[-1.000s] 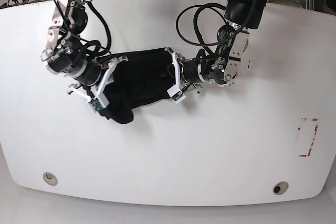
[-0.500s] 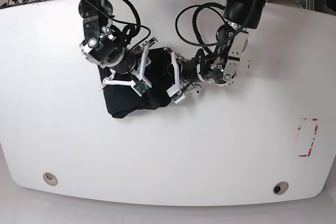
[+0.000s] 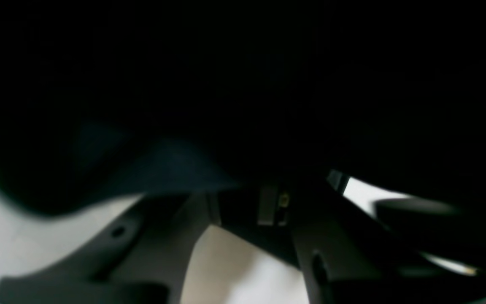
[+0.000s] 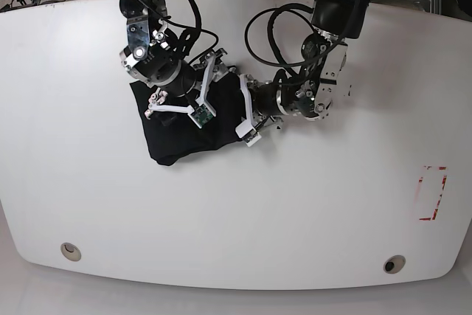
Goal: Fold the T-shirt properly
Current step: 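Fold the strip in half, bringing both grippers together over the middle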
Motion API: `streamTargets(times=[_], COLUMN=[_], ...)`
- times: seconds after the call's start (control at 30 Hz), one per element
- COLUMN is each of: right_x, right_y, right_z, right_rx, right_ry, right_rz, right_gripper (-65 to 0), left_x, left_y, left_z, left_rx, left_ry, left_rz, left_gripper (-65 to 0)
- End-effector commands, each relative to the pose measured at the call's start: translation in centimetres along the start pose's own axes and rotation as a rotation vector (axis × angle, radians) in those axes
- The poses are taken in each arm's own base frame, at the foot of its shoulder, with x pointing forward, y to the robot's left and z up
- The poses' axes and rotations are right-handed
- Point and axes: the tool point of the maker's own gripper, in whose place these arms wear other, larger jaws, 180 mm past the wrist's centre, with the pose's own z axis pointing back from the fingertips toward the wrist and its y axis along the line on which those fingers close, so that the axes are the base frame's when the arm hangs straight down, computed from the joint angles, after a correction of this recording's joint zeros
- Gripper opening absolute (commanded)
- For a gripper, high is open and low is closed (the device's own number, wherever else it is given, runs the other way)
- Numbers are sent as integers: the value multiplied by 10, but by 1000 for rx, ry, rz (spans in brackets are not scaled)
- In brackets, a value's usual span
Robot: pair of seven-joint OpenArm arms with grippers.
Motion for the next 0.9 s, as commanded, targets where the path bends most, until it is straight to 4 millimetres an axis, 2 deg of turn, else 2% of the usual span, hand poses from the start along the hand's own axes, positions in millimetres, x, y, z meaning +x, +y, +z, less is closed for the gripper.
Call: streamTargets(times=[0.0,0.27,0.37,0.57,0.7,0.87], right_x=[14,22,25,32,37,43], right_y=[-12,-24,-24,-20,-12,-5], right_z=[8,21,25,31,30,27], right_rx=[-33,27,54,114,141,163], right_ry=[-59,-166,-203,-253,-263,-269], right_rz=[-6,-120,-156,-194,-188,-172], right_gripper=[-160,-160,-160,-162,-162,-162], left_x=[-39,8,18,35,36,29], left_y=[26,41,43,38,40,24], left_z=[13,37,43,50,55,45], left_rx=[93,83,71,10,-3,-42], left_ry=[155,-106,-161,-264,-274,-223], left_rz=[35,152,185,250,257,211], left_gripper=[-529,-324,-290,-287,-289,-290])
